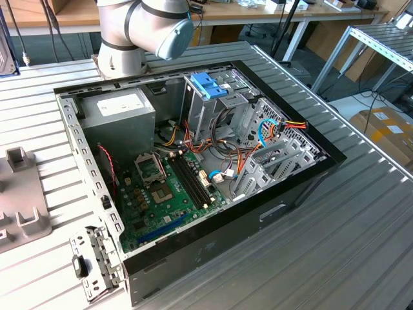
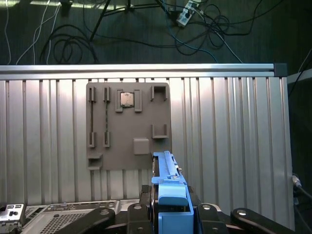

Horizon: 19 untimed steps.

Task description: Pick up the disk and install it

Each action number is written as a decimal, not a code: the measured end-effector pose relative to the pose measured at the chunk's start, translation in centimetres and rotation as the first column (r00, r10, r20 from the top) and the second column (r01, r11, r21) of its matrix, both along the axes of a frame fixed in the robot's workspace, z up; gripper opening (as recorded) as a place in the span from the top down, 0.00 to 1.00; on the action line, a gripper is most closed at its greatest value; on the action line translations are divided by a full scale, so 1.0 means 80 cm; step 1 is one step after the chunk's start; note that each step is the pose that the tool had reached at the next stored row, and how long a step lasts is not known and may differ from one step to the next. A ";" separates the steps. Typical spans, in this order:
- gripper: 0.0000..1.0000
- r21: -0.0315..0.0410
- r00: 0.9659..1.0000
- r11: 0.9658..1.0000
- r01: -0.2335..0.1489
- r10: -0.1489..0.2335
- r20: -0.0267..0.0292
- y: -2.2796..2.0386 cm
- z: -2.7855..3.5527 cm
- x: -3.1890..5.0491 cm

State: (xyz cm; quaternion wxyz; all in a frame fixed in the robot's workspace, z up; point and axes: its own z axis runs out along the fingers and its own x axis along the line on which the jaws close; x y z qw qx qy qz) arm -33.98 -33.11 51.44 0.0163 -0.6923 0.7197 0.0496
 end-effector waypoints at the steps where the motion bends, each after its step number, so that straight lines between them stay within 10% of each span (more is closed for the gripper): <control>1: 0.63 0.000 1.000 1.000 0.000 0.000 0.000 0.0000 0.0000 0.001; 19: 0.63 0.000 1.000 1.000 0.000 0.000 0.000 0.0000 -0.0001 0.017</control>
